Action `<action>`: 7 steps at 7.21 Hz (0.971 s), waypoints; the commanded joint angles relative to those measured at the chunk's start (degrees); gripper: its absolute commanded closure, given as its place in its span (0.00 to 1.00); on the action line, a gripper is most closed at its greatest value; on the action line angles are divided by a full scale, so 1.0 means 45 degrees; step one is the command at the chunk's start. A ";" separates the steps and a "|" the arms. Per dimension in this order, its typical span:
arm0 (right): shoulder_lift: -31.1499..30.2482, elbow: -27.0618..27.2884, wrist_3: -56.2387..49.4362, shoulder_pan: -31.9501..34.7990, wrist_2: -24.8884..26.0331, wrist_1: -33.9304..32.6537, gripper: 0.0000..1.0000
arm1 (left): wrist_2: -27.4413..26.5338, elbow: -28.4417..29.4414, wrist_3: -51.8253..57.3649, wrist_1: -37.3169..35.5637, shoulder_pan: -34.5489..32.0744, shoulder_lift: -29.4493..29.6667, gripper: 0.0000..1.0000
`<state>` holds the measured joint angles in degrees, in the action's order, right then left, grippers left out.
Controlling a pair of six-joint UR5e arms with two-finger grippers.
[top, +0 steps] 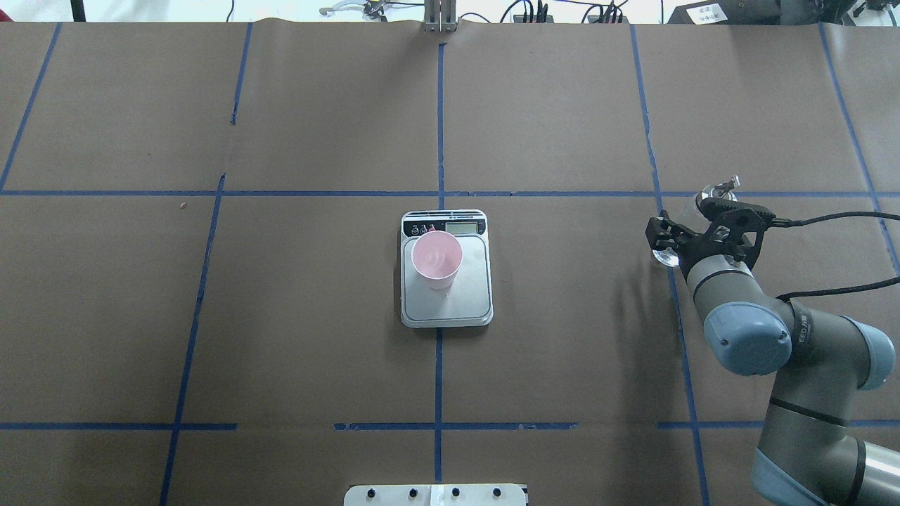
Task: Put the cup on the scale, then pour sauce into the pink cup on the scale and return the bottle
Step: 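Lower the bottle to its original spot with the right gripper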
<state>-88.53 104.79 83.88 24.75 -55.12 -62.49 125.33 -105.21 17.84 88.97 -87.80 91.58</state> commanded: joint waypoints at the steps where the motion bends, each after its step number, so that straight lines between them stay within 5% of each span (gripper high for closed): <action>1: -0.0033 0.0034 -0.0047 0.0009 -0.0017 0.0000 0.00 | 0.0000 0.0000 0.0001 -0.0005 0.0000 0.0019 0.00; 5: -0.0169 0.0735 -0.0047 -0.0011 -0.1672 -0.0136 0.00 | -0.0020 0.0000 -0.0019 -0.0005 0.0000 0.0097 0.00; 7: -0.0852 0.1900 -0.0086 0.0279 -0.5135 -0.1958 0.00 | -0.0020 0.0000 0.0001 -0.0005 0.0000 0.0097 0.00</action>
<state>-90.89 109.65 83.59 25.07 -68.68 -65.62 125.25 -105.21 17.78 88.95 -87.80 91.97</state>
